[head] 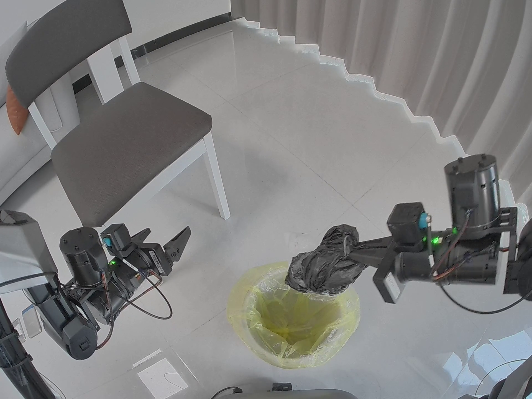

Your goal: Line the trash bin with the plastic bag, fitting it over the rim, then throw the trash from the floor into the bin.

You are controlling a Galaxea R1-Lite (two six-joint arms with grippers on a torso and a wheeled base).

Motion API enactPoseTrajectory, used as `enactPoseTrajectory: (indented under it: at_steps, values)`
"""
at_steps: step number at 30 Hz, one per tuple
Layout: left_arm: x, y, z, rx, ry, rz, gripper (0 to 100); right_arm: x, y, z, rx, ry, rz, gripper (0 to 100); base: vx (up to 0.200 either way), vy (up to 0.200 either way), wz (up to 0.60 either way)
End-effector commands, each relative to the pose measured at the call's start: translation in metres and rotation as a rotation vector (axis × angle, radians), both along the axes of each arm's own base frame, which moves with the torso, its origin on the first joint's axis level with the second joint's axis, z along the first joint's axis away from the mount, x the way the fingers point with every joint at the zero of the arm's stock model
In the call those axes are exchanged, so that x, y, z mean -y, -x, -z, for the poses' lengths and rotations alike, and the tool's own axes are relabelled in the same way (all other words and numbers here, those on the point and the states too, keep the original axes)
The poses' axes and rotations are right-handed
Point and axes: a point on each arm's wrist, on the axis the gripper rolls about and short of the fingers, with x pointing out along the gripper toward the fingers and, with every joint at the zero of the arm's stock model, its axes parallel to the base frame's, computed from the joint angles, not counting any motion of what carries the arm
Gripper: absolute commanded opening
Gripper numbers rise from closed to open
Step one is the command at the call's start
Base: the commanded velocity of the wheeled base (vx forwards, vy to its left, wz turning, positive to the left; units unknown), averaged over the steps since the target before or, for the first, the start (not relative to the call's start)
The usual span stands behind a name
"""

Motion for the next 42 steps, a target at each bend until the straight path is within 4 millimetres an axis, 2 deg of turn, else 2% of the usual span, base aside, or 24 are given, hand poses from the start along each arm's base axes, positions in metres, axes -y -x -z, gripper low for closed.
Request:
enactPoseTrajectory:
  at_steps: [1, 3, 9, 13, 17, 23, 31, 34, 41, 42]
  values:
    - [-0.013, 0.003, -0.021, 0.086, 0.030, -0.051, 100, -0.028, 0.004, 0.053, -0.070, 0.087, -0.050, 0, 0.000, 0.000, 0.00]
    - [-0.018, 0.004, -0.026, 0.103, 0.032, -0.068, 100, -0.032, 0.007, 0.061, -0.081, 0.101, -0.067, 0, 0.000, 0.000, 0.00]
    - [-0.025, 0.013, -0.041, 0.148, 0.076, -0.087, 100, -0.045, -0.006, 0.107, -0.156, 0.195, -0.032, 0, 0.000, 0.000, 0.00]
    - [-0.025, 0.014, -0.039, 0.132, 0.088, -0.088, 100, -0.055, -0.018, 0.134, -0.185, 0.174, -0.002, 0, 0.000, 0.000, 0.00]
    - [-0.024, 0.014, -0.039, 0.133, 0.090, -0.086, 100, -0.052, -0.028, 0.150, -0.208, 0.188, 0.021, 0, 0.000, 0.000, 0.00]
    - [-0.024, 0.016, -0.037, 0.125, 0.091, -0.080, 100, -0.043, -0.021, 0.166, -0.259, 0.239, 0.026, 0, 0.000, 0.000, 0.00]
    - [-0.023, 0.017, -0.037, 0.123, 0.091, -0.076, 100, -0.032, 0.007, 0.177, -0.306, 0.301, -0.014, 0, 0.000, 0.000, 0.00]
    - [-0.023, 0.016, -0.037, 0.121, 0.093, -0.077, 100, -0.034, 0.004, 0.176, -0.299, 0.290, -0.011, 0, 0.000, 0.000, 0.00]
    - [-0.023, 0.015, -0.038, 0.121, 0.107, -0.084, 100, -0.070, -0.042, 0.173, -0.211, 0.242, -0.022, 0, 0.000, 0.000, 0.00]
    - [-0.023, 0.015, -0.038, 0.121, 0.107, -0.084, 100, -0.070, -0.043, 0.173, -0.210, 0.242, -0.021, 0, 0.000, 0.000, 0.00]
